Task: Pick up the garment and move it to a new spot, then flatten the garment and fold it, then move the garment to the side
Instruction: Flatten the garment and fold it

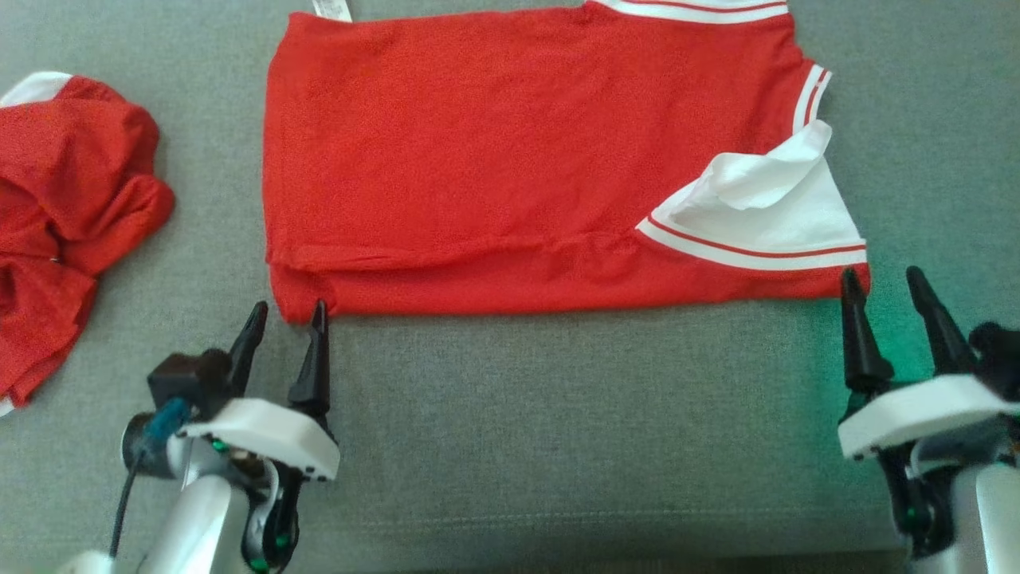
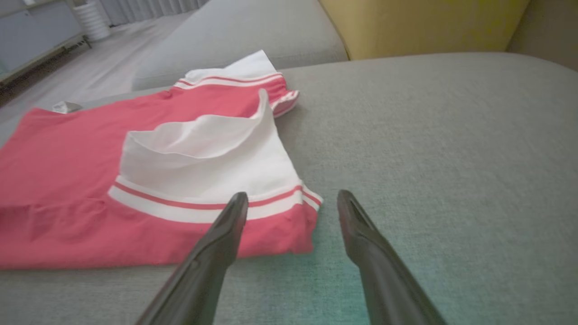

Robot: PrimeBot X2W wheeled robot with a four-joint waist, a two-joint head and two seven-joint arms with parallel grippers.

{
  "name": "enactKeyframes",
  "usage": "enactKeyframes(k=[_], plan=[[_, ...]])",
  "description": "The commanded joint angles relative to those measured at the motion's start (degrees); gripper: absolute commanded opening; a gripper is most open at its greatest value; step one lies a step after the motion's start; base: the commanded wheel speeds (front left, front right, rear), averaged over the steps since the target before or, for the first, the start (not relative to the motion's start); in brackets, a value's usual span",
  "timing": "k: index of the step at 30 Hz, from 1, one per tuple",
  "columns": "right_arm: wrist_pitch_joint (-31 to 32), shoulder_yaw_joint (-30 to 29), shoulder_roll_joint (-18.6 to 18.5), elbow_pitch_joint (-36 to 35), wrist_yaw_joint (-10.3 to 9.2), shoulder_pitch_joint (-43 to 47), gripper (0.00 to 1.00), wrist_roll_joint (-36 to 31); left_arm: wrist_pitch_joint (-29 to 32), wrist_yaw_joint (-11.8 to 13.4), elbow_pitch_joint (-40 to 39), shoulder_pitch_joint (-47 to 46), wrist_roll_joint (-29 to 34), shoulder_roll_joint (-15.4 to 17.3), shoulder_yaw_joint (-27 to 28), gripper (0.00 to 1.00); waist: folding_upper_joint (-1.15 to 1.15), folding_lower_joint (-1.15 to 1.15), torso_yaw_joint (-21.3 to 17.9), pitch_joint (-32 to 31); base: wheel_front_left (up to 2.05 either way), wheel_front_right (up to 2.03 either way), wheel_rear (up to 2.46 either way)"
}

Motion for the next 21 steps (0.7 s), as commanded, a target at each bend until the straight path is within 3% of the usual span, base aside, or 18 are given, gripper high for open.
enactKeyframes(k=[1,12,13,14,15,21], plan=[[0.8,0.8,-1.3,-1.0,0.23,-2.5,1.0,0.5,0.4,-0.4,-0.4,-2.8,-0.5,0.6,1.9,1.0,0.0,0.0,0.0,0.9,0.0,0.0,0.0],[6.2,1.2,-1.9,4.9,0.23,-7.6,1.0,2.8,5.1,-3.8,5.6,-6.6,-4.2,0.6,1.3,1.0,0.0,0.0,0.3,3.9,0.0,0.0,0.0],[6.9,1.3,-1.9,5.3,0.23,-7.9,0.98,3.2,5.9,-4.2,5.8,-6.6,-4.3,0.7,1.0,0.96,0.0,0.0,0.3,4.1,0.0,0.0,0.0],[7.8,1.4,-1.9,5.6,0.23,-8.1,0.47,3.5,6.5,-4.5,5.7,-6.7,-4.5,0.8,0.7,0.42,0.0,0.0,0.3,4.1,0.0,0.0,0.0],[8.3,1.6,-1.8,5.6,0.23,-8.2,0.0,4.0,7.0,-4.7,5.6,-6.7,-4.6,1.0,0.5,0.0,0.0,0.0,0.4,4.2,0.0,0.0,0.0],[8.2,0.6,-1.9,2.3,0.23,-6.5,0.0,6.1,6.9,-4.0,1.3,-5.4,-4.3,3.3,1.3,0.0,0.0,0.0,0.7,3.4,0.0,0.0,0.0]])
